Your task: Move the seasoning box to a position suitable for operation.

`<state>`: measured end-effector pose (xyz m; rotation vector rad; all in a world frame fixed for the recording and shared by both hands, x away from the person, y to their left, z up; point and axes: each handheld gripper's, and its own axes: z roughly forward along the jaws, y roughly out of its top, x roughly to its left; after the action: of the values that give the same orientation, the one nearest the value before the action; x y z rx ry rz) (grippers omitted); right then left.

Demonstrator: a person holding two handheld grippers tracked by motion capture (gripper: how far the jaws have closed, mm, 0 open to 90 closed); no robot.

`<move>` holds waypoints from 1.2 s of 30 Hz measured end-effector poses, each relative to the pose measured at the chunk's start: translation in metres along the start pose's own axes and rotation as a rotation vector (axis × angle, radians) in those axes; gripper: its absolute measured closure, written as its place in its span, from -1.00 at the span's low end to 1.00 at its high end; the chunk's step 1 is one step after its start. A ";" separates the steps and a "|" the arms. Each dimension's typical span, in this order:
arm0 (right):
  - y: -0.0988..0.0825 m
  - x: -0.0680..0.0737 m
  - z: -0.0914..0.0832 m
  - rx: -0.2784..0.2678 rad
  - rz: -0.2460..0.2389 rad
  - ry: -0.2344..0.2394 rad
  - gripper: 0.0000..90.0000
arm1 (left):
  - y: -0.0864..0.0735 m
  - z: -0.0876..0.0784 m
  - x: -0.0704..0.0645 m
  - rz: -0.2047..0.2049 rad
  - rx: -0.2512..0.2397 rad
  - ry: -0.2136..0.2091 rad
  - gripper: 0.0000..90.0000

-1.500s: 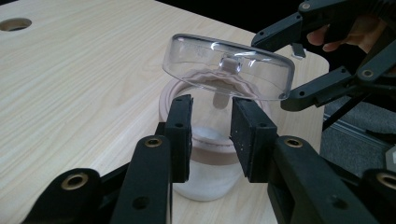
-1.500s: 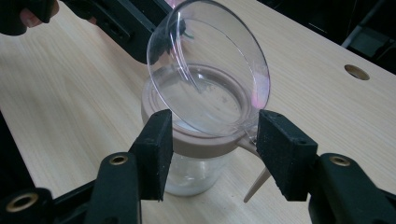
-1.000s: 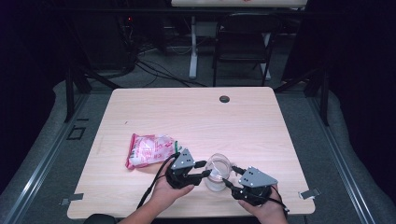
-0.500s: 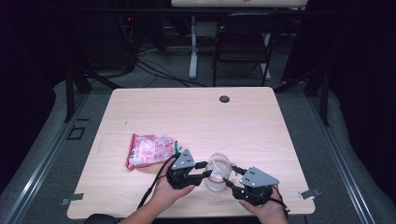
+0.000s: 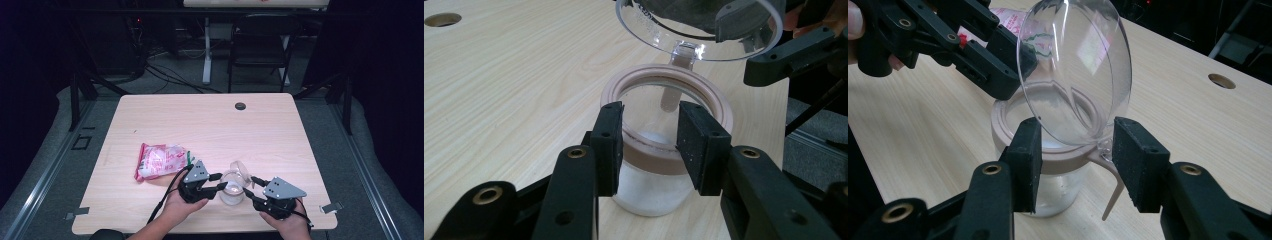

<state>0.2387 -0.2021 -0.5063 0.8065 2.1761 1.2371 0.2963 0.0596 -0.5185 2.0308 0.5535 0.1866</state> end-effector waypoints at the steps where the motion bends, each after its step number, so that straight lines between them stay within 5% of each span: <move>1: -0.001 -0.001 -0.001 -0.004 0.002 -0.003 0.31 | 0.000 0.000 0.000 0.000 -0.001 0.000 0.40; 24: -0.008 -0.018 -0.014 -0.011 0.062 -0.019 0.41 | -0.001 0.000 0.000 -0.004 -0.007 0.002 0.40; 36: -0.010 -0.016 0.000 -0.006 0.099 -0.045 0.32 | -0.001 0.000 0.000 -0.005 -0.006 0.004 0.40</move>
<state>0.2472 -0.2172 -0.5129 0.9407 2.1181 1.2610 0.2957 0.0598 -0.5193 2.0231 0.5596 0.1889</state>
